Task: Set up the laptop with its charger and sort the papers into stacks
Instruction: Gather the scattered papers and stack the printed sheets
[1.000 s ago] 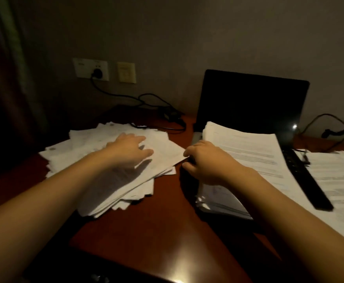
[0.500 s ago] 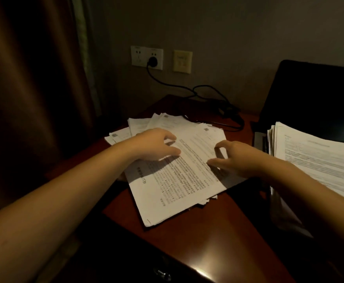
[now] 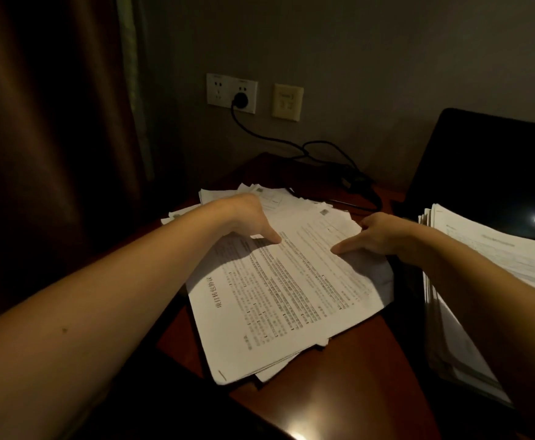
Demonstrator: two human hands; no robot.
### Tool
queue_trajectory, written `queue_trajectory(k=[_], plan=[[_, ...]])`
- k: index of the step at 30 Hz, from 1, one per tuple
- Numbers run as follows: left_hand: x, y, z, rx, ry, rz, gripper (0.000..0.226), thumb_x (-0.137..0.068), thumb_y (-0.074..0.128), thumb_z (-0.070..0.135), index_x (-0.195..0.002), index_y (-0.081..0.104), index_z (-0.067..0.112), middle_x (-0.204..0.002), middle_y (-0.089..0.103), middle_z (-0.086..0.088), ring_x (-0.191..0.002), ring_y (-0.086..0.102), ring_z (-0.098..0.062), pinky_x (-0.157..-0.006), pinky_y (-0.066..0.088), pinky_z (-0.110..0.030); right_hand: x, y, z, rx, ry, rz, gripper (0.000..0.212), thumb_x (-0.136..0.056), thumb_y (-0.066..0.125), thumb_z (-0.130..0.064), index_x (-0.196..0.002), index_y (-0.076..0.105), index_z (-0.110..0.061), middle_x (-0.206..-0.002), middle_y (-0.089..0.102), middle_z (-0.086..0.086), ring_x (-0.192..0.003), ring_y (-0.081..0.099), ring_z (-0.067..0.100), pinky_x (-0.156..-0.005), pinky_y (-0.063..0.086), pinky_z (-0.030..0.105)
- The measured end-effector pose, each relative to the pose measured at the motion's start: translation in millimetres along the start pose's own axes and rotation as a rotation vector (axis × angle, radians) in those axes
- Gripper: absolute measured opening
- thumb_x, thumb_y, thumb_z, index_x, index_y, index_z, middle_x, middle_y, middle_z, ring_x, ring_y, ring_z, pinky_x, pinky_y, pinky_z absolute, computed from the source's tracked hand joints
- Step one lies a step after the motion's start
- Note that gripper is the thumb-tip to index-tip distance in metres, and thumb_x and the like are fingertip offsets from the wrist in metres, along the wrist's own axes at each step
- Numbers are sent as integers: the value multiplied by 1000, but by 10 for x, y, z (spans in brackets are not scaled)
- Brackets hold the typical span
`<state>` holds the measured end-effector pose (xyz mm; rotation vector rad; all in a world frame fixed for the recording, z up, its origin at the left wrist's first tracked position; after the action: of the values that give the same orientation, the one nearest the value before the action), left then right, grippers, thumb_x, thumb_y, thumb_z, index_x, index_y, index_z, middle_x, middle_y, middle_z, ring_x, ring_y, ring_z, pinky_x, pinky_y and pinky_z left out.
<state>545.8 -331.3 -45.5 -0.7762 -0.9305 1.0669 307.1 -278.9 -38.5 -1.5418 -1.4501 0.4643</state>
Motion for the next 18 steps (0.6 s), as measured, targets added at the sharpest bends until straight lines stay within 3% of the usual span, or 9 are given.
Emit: queue_trajectory(k=[2,6,8,11,15,16,18], plan=[[27,20,-10,92,50,25,58,-77,84,43,-126,63,21,-121,63,4,-105,59,-16,-89,50,-33,24,-4,-28,-90,-93,-4,43,-71,88,-29,-105,65,-18,-104,70,3,-90,68,20,-71,57,31],[76,-30,-48,253,79,115,87,-82,80,43,-153,31,33,-146,49,0,-122,55,-22,-87,45,-31,104,-44,-107,-284,-321,43,42,-73,87,-23,-108,65,-26,-100,73,-2,-86,73,16,-79,62,40],[96,-73,-61,361,87,99,69,-87,75,42,-148,43,30,-133,59,4,-112,60,-16,-82,48,-27,171,-112,-151,-358,-391,126,39,-75,85,-23,-107,64,-28,-101,71,-3,-87,72,14,-78,61,40],[147,-152,-63,428,125,68,23,-93,70,34,-115,62,30,-98,66,9,-85,63,-6,-62,46,-21,234,-192,-167,-415,-436,220,36,-78,83,-25,-107,61,-31,-103,69,-4,-89,70,16,-76,60,38],[175,-303,-35,344,238,187,9,-91,73,31,-97,66,31,-104,70,6,-95,66,-13,-88,57,-40,233,-223,-121,-355,-382,259,37,-87,74,-23,-116,53,-30,-113,66,-5,-91,66,10,-66,53,25],[206,-364,13,288,278,246,7,-92,72,32,-95,66,33,-101,69,8,-95,65,-13,-90,56,-43,258,-275,-121,-352,-393,321,48,-87,74,-21,-127,48,-30,-121,64,-4,-94,65,10,-68,53,24],[333,-497,188,105,376,350,3,-95,66,33,-97,65,36,-98,66,11,-97,62,-14,-90,54,-44,349,-417,-165,-219,-475,505,79,-85,77,-21,-148,30,-31,-136,55,0,-114,58,18,-86,54,34]])
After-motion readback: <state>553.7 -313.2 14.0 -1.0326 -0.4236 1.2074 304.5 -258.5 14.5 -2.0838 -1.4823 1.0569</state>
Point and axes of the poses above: each hand's wrist, its own x-axis away from the middle knuckle, its own y-axis out of the palm, z = x × y, the point moved 5 cm from there along -x, towards the middle knuckle
